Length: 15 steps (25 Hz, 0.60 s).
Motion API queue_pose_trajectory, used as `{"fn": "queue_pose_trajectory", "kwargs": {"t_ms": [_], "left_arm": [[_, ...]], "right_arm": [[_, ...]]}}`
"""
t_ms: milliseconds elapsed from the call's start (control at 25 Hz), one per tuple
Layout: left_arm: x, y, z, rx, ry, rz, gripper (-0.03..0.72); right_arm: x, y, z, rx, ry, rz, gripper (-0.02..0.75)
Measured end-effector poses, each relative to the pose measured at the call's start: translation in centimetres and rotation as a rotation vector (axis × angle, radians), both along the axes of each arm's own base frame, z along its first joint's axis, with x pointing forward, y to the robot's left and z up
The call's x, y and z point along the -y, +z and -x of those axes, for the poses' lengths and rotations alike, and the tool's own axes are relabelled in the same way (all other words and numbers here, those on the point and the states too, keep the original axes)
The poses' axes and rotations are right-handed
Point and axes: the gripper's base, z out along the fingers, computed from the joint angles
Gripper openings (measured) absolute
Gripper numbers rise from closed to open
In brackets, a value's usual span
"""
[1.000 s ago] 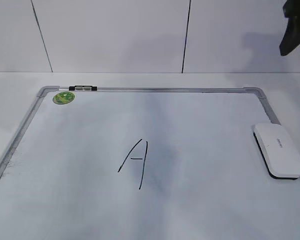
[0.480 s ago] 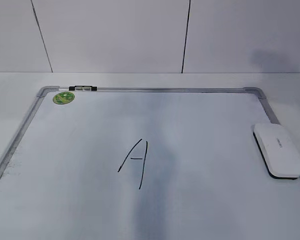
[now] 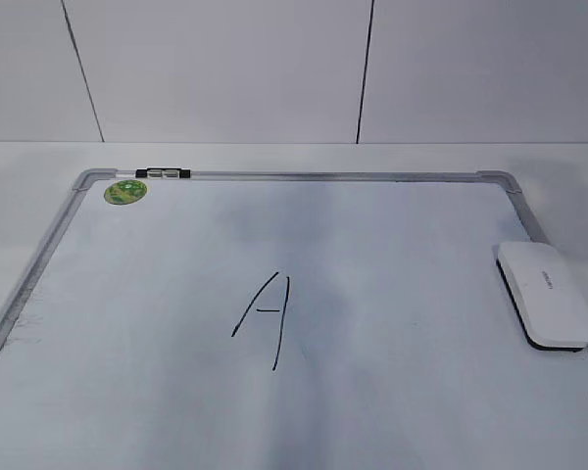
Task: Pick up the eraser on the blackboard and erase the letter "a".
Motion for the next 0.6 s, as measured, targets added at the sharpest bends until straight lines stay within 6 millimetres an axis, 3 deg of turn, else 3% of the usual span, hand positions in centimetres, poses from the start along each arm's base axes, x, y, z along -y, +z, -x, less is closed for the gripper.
{"fn": "queue_pose_trajectory", "kwargs": {"t_ms": [600], "left_arm": [[0.0,3.9,8.0,0.217,-0.008,0.089,0.267]], "right_arm": [[0.3,-0.7,7.5,0.143,0.076,-0.069,0.593]]}}
